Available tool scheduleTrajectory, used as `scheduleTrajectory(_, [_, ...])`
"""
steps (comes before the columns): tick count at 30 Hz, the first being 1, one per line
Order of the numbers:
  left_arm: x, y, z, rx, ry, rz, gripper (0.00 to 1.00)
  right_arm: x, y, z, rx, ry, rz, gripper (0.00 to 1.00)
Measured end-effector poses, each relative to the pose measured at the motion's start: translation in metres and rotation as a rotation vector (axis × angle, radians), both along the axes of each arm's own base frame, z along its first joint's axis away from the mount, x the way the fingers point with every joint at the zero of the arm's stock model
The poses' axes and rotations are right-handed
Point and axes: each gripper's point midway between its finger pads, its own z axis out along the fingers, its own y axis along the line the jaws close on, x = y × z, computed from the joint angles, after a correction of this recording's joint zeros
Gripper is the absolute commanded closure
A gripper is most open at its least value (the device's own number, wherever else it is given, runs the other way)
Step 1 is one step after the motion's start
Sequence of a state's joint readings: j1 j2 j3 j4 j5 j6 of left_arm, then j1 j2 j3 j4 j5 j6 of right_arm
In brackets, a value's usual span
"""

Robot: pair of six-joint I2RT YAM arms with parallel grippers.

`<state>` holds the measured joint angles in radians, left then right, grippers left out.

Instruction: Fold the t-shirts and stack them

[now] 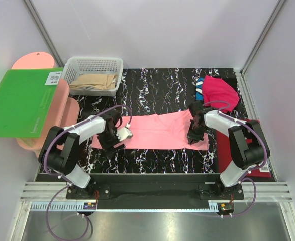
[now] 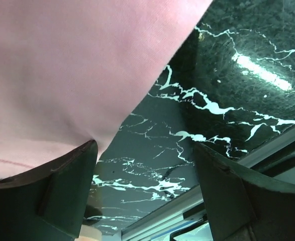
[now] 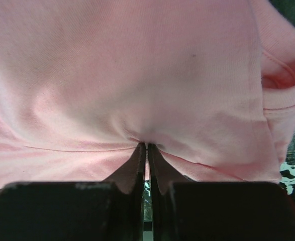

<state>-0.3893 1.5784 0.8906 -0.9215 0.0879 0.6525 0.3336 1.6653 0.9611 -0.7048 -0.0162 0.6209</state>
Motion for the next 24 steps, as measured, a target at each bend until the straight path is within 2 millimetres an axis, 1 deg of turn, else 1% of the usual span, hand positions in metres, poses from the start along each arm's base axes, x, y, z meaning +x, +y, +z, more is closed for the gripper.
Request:
scheduleTrajectory(2, [0.0,0.002,-0.002,-0.005,0.001,0.01,0.2,0.0,0.0,0.0,0.0,-0.001,0.0,0.91])
scheduleTrajectory(4, [0.002,0.01,-0.004,-0.009,0.003,0.039,0.21,0.0,0.0,0.0,-0.002,0.0,0.003,0.91])
scheduleTrajectory(9, [0.01,0.045,-0.005,-0.017,-0.011,0.145,0.24,-0.001,0.0,0.0,-0.001,0.002,0.007,0.91])
scheduleTrajectory(12, [0.011,0.06,-0.006,-0.019,-0.016,0.191,0.24,0.0,0.001,0.001,0.008,0.002,0.008,0.91])
scheduleTrajectory(16, [0.01,0.063,-0.004,-0.021,-0.011,0.195,0.24,0.003,-0.002,0.003,-0.003,-0.003,0.011,0.92])
scheduleTrajectory(19, [0.004,0.062,0.001,-0.033,0.02,0.206,0.23,0.004,-0.006,0.001,-0.015,0.008,0.007,0.92])
scheduleTrajectory(21, [0.003,0.058,0.011,-0.059,0.031,0.211,0.23,0.004,-0.007,0.0,-0.017,0.016,0.005,0.92])
scheduleTrajectory(22, [0.005,0.055,0.019,-0.076,0.03,0.213,0.23,0.005,-0.007,0.0,-0.018,0.016,0.006,0.92])
scheduleTrajectory(24, [0.015,0.048,0.038,-0.117,-0.005,0.213,0.22,0.005,-0.007,0.001,-0.019,0.016,0.009,0.92])
